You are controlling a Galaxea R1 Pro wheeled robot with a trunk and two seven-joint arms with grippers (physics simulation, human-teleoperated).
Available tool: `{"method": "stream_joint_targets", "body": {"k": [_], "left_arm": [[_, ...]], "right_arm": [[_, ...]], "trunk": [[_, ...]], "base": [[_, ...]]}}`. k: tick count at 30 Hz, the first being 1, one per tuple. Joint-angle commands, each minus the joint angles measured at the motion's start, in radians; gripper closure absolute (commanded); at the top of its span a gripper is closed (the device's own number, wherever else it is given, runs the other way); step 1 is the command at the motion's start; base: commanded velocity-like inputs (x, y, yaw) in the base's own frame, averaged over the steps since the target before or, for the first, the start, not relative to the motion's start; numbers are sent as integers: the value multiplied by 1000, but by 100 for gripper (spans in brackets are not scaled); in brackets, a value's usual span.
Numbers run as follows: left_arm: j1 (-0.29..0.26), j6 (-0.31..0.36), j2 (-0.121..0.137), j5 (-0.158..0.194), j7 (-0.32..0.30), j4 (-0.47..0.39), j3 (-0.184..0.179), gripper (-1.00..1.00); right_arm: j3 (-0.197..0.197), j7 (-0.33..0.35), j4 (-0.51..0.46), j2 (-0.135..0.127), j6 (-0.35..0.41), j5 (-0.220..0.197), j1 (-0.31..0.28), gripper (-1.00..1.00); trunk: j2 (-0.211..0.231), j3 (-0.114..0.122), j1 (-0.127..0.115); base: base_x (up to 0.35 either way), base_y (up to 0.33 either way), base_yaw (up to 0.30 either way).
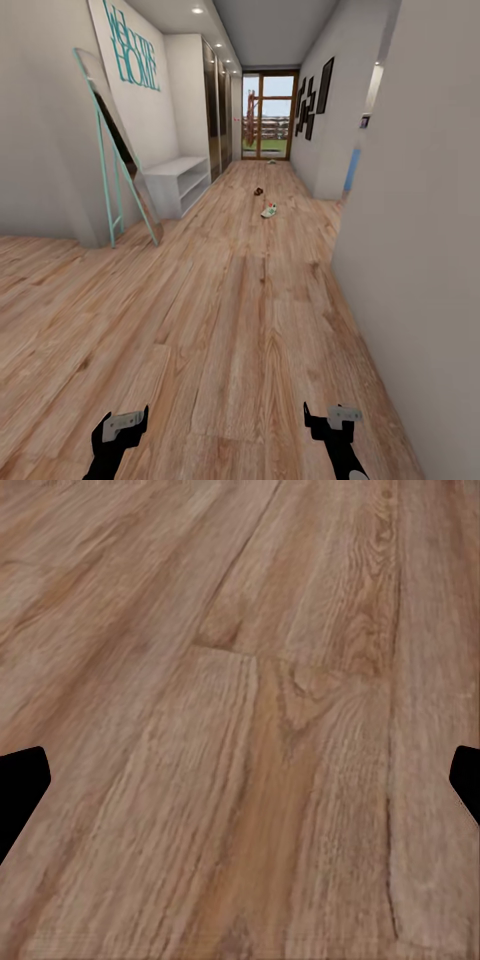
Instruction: Pick up the two gym shoes and the two sandals from the corridor floor and place them onto the hallstand (shoe rack) in the corridor, making sure they are on the rack and not on the floor. Arrange them so the two gym shoes are next to each other and the two sandals are next to each other.
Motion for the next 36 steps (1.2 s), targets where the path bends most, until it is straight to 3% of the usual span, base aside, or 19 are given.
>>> {"method": "stream_joint_targets", "body": {"k": [1, 12, 36], "left_arm": [[0, 0, 0, 0, 0, 0, 0, -100], [0, -1, 1, 2, 0, 0, -2, -100], [0, -2, 2, 2, 0, 0, -3, -100]], "right_arm": [[0, 0, 0, 0, 0, 0, 0, -100], [0, 0, 0, 0, 0, 0, 0, -100], [0, 0, 0, 0, 0, 0, 0, -100]], "trunk": [[0, 0, 0], [0, 0, 0], [0, 0, 0]], "base": [[317, -70, 0], [186, -71, 0], [23, -10, 0]]}}
